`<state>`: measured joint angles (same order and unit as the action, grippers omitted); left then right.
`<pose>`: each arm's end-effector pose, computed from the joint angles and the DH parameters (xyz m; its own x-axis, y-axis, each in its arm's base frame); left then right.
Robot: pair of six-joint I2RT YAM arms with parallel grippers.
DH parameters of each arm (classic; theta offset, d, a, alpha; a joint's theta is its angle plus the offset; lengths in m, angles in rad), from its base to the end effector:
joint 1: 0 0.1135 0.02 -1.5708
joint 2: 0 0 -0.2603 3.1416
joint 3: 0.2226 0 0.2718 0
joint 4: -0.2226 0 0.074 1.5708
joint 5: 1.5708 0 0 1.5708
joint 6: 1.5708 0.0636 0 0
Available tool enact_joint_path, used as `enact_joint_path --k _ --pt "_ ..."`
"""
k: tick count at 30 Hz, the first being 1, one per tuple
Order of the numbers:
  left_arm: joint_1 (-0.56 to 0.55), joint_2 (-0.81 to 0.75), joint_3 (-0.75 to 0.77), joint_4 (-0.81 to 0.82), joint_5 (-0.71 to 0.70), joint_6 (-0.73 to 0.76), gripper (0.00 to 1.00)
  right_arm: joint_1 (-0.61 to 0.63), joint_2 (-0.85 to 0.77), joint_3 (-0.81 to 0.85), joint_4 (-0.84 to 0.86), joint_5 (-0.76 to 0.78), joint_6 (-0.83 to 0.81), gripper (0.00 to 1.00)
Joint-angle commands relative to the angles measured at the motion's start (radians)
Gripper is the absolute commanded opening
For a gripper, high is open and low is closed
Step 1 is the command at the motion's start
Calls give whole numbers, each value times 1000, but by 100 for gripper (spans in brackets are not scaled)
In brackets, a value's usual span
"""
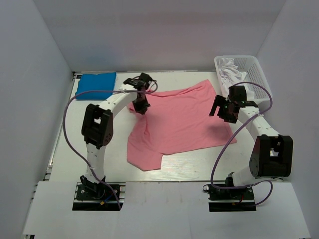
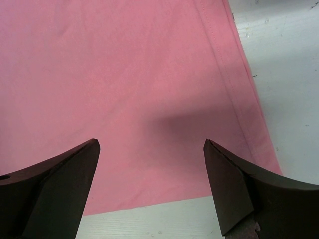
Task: Fold and stack the t-shirts
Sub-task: Flatten out the tshirt
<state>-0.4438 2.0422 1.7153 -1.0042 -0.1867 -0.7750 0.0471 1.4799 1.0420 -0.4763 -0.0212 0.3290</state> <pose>0.4033 -0.1787 0.1845 -0.8941 -0.3362 -0.2958 -0.3409 0.9394 -0.0373 0.3454 0.0176 0.2057 -0.7681 0.2872 -0.5723 0.1989 0.9566 0.2131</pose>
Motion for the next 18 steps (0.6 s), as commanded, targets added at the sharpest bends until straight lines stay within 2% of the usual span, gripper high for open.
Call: enact_joint_path --k 1,5,9,11,14,17,18 --pt "-81 73 122 -76 32 -21 0 0 3 -3 -13 17 -13 90" --pt "-177 209 271 -111 52 -40 0 -1 5 -2 -15 17 -11 90" --pt "-252 279 389 -129 92 -40 0 -3 13 -8 -10 17 -13 90" --pt "-283 318 460 -157 92 -40 23 -3 14 -10 -5 17 -10 90" --pt "-315 328 487 -180 101 -30 78 -3 17 -10 -4 14 -11 90" --pt "-315 236 429 -180 50 -21 99 0 16 -7 -5 7 -11 90" --pt "-315 208 412 -163 26 -21 99 -3 13 -7 -1 6 -15 90"
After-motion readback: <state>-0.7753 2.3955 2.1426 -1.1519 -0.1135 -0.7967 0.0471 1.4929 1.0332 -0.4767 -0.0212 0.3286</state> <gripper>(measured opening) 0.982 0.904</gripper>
